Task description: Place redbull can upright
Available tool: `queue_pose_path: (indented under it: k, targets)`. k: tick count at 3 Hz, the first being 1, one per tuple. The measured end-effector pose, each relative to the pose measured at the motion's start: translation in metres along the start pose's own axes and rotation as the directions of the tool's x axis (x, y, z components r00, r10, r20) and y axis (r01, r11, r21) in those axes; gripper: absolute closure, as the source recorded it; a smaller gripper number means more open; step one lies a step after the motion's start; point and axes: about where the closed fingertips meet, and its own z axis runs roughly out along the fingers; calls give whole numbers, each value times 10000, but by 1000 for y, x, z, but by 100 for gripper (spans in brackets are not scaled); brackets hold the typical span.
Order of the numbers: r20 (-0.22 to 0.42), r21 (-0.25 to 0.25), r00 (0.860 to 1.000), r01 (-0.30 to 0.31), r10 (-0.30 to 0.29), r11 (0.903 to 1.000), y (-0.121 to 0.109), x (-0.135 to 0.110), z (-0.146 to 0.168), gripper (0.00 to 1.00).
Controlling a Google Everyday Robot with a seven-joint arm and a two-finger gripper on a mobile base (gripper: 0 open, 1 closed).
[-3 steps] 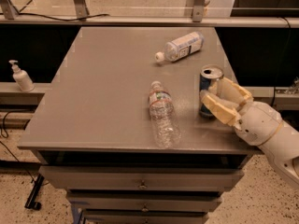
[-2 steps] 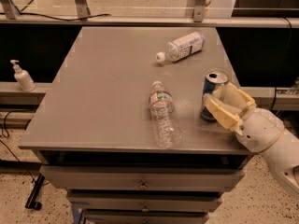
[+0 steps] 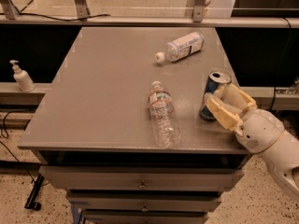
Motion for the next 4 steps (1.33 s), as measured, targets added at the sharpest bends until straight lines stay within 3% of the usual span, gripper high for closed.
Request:
queue_pose_path:
  k: [1,2,3,4]
  targets:
    - [-121,3,9999,-41,41,10000,-1,0,4,13]
    - [-248,-45,9997,-65,64,10000,2,-1,8,0]
    - [-613,-145,9981,29,-38,9999,6,-9,5,0]
    - [-1313,-333,9899,492,-532,9982,17,-36,-4,0]
